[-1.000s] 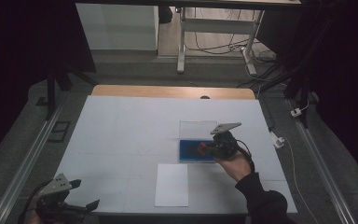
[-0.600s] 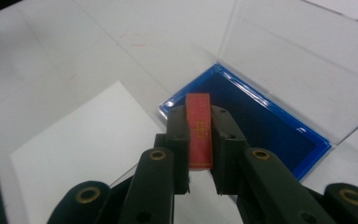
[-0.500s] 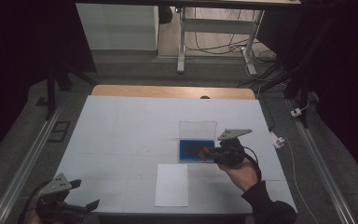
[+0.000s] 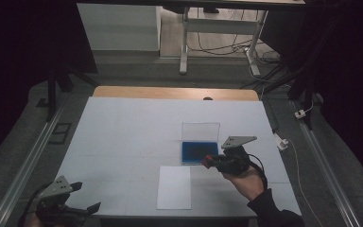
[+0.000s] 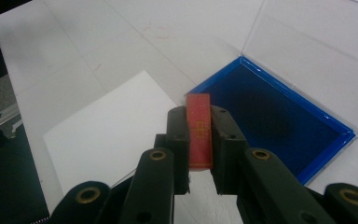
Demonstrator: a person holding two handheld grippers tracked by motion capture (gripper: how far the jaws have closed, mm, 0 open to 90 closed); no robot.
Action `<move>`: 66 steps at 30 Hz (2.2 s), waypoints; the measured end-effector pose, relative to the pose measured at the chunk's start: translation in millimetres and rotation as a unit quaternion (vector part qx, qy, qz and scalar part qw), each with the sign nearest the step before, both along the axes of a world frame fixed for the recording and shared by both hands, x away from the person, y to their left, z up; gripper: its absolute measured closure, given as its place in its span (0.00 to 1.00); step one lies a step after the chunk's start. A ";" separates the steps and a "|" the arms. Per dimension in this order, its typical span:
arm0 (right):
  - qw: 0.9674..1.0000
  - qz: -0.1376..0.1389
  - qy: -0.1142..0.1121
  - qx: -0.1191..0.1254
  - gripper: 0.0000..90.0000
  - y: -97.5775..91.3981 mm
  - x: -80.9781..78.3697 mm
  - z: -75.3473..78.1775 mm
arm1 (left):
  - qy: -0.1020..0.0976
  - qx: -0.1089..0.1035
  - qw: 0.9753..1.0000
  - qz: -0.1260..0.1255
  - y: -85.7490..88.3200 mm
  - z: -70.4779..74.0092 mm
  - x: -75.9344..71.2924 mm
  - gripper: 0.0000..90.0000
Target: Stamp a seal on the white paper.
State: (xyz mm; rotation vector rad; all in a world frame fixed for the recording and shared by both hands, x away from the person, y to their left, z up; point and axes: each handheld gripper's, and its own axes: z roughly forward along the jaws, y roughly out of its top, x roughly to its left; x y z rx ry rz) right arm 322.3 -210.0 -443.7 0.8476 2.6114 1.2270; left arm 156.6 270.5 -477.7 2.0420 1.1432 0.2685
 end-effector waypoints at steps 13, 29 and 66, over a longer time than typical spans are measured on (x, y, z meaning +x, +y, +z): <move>1.000 0.014 0.001 -0.009 0.88 9.8 -4.6 -1.4 | 0.001 0.005 1.000 -0.003 -1.1 -0.1 0.3 0.02; 0.998 0.058 0.023 -0.031 0.88 46.7 -9.8 -15.3 | 0.003 0.003 1.000 -0.002 -0.7 -0.1 0.5 0.02; 0.984 0.134 0.024 -0.113 0.88 109.6 -17.0 -58.3 | 0.004 0.006 1.000 -0.003 -1.4 -0.4 1.0 0.03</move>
